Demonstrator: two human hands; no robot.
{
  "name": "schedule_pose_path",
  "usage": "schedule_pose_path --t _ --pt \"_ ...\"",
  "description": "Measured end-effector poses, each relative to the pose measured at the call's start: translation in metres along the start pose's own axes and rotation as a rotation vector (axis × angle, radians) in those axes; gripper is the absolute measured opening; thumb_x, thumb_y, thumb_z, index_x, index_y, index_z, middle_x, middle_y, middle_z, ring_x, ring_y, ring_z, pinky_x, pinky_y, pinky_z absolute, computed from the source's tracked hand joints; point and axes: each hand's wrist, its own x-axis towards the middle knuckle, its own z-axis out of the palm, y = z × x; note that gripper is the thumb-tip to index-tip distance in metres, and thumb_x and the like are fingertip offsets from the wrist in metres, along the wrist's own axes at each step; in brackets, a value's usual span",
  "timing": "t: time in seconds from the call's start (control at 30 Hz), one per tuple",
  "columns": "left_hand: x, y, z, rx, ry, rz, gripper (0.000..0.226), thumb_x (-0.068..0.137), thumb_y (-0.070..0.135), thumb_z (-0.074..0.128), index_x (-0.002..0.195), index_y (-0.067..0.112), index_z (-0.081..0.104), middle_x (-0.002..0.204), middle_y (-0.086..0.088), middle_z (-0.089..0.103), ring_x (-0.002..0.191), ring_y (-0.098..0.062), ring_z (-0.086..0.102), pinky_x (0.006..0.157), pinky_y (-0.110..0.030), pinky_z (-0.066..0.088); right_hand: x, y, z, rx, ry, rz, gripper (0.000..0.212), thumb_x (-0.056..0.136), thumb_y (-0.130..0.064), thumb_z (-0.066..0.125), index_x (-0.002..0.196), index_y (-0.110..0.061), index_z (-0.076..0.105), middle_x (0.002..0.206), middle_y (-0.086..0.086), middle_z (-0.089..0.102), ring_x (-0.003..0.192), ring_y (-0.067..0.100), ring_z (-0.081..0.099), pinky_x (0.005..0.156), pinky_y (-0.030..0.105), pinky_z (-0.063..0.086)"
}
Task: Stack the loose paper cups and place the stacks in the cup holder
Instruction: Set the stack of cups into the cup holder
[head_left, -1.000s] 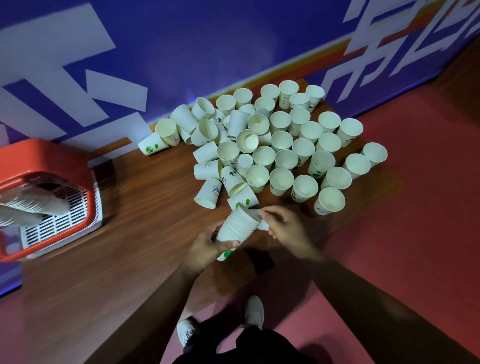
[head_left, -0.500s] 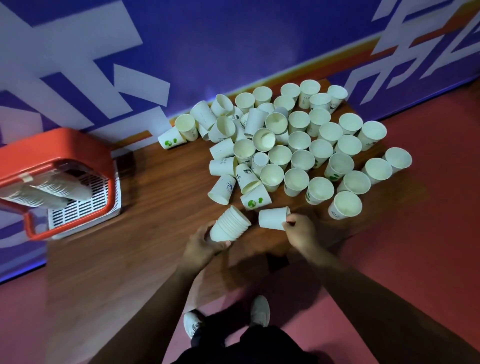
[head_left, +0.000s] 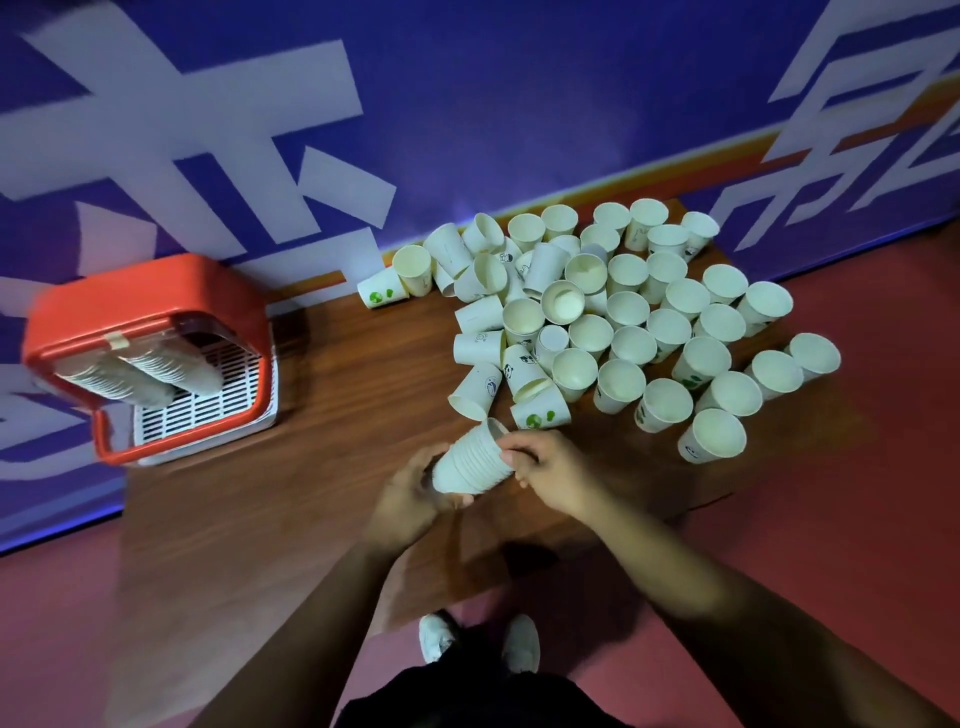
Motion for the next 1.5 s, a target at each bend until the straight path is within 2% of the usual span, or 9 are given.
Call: schedule_pose_path --t 0.17,0.3,0.43,0.57,0.77,0.9,1.1,1.27,1.5 --pt "0.0 -0.003 -0.022 -0.103 0.044 -0.025 0.062 0.07 0.009 0.089 0.122 0.028 0.061 0.121 0.006 0.066 0.112 -0.014 0.063 0.093 -0.035 0.054 0.01 -0.008 0.008 0.206 0.224 0.173 0.018 0.094 -0.013 0.059 0.11 -0.012 0.067 0.097 0.006 0.067 0.066 0.013 0.061 0.059 0.026 0.053" --pt "0.007 -0.004 -0.036 -0.085 0.008 -0.044 0.065 0.072 0.015 0.089 0.128 0.026 0.059 0.119 0.01 0.065 0.112 -0.01 0.062 0.091 -0.03 0.055 0.031 0.024 -0.004 0.007 0.381 0.315 0.019 0.088 -0.021 0.063 0.103 -0.009 0.066 0.092 0.015 0.069 0.082 0.029 0.066 0.076 0.044 0.057" --pt "0.009 -0.003 -0.044 -0.052 0.033 -0.046 0.064 0.074 0.016 0.088 0.13 0.023 0.059 0.119 0.007 0.066 0.106 -0.004 0.063 0.074 -0.012 0.052 0.055 0.046 -0.016 -0.183 0.386 0.435 0.022 0.088 -0.025 0.059 0.089 -0.003 0.061 0.087 0.014 0.064 0.087 0.034 0.064 0.06 0.026 0.04" --pt "0.009 -0.002 -0.047 -0.038 0.066 -0.055 0.06 0.076 0.016 0.086 0.13 0.023 0.059 0.118 0.006 0.066 0.102 -0.004 0.063 0.065 -0.01 0.052 0.075 0.06 -0.02 -0.251 0.374 0.502 0.032 0.093 -0.021 0.054 0.112 0.005 0.058 0.113 0.021 0.061 0.104 0.038 0.06 0.078 0.034 0.047" --pt "0.013 0.0 -0.031 -0.035 0.173 -0.092 0.056 0.077 0.017 0.085 0.126 0.026 0.058 0.115 0.012 0.065 0.101 -0.001 0.062 0.065 -0.005 0.047 0.074 0.077 -0.026 -0.353 0.215 0.379 0.023 0.097 -0.018 0.049 0.1 -0.001 0.065 0.105 0.016 0.065 0.101 0.033 0.06 0.083 0.036 0.049" --pt "0.012 -0.005 -0.008 -0.059 0.237 -0.129 0.059 0.074 0.01 0.086 0.125 0.021 0.06 0.115 0.008 0.067 0.103 -0.006 0.063 0.068 -0.004 0.047 0.058 0.076 -0.037 -0.351 0.083 0.189 0.018 0.093 -0.017 0.057 0.077 -0.011 0.062 0.08 0.007 0.064 0.085 0.029 0.062 0.066 0.03 0.037" --pt "0.014 -0.004 0.016 -0.063 0.264 -0.163 0.069 0.066 0.017 0.091 0.128 0.023 0.061 0.118 0.01 0.069 0.109 -0.004 0.064 0.086 -0.022 0.052 0.057 0.033 -0.075 -0.203 0.028 -0.121 0.013 0.094 -0.021 0.056 0.084 -0.016 0.062 0.061 -0.01 0.054 0.063 0.008 0.055 0.063 0.028 0.042" --pt "0.014 0.005 0.023 -0.043 0.238 -0.089 0.066 0.066 0.017 0.092 0.12 0.036 0.06 0.122 0.011 0.066 0.114 -0.001 0.061 0.091 -0.016 0.048 0.069 0.007 -0.082 -0.172 -0.033 -0.251 0.011 0.095 -0.015 0.056 0.094 -0.01 0.065 0.069 -0.005 0.059 0.066 0.019 0.057 0.067 0.036 0.048" --pt "0.011 0.004 0.03 -0.162 0.249 -0.105 0.06 0.072 0.003 0.087 0.122 0.023 0.062 0.118 0.003 0.068 0.103 0.004 0.065 0.078 -0.014 0.052 0.073 -0.01 -0.064 -0.22 -0.144 -0.277 0.012 0.091 -0.019 0.062 0.094 -0.014 0.073 0.076 -0.012 0.065 0.073 0.011 0.061 0.072 0.026 0.049"
